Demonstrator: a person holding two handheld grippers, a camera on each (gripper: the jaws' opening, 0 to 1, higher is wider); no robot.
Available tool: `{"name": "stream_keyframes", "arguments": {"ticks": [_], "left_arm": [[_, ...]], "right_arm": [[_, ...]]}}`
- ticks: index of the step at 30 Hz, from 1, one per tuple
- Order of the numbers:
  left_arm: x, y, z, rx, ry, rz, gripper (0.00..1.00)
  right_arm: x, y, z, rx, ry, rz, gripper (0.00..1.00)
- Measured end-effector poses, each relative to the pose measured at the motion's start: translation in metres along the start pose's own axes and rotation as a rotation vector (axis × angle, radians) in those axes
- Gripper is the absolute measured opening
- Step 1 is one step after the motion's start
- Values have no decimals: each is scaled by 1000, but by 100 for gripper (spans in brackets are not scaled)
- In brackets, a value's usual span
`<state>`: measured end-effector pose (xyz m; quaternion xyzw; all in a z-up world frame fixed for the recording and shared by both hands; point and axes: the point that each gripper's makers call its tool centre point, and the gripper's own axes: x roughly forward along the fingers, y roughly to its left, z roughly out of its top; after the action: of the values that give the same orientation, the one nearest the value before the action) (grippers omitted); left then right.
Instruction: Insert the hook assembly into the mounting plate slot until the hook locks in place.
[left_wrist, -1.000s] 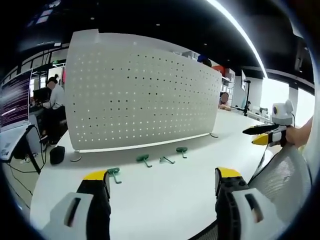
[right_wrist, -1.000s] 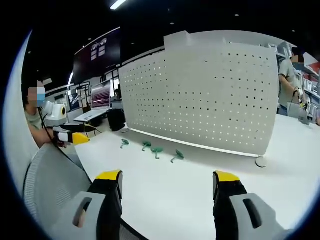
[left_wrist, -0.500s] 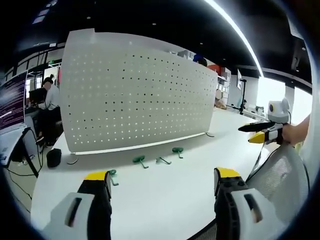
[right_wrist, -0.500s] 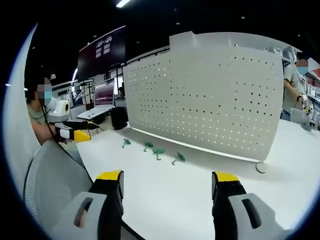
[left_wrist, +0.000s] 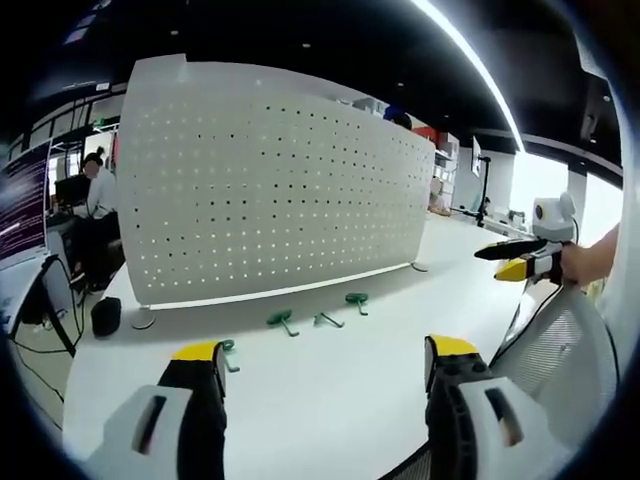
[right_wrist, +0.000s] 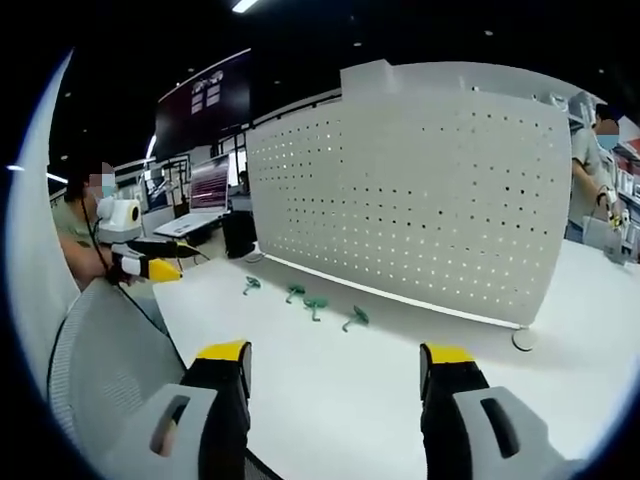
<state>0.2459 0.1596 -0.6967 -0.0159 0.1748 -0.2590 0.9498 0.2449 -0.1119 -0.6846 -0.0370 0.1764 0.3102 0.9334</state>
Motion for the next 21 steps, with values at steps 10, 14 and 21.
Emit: {"name": "stream_keyframes", "arguments": {"ticks": [10, 14, 21], "left_arm": [[4, 1, -5, 15, 29, -18, 81], [5, 5, -5, 16, 31, -13, 82], [6, 6, -7, 21, 42, -22, 81]], "right_arm": [[5, -1, 4, -2, 2, 9, 65], [6, -1, 4, -6, 0, 14, 64], [10, 0, 6, -14, 5, 23, 64]]}}
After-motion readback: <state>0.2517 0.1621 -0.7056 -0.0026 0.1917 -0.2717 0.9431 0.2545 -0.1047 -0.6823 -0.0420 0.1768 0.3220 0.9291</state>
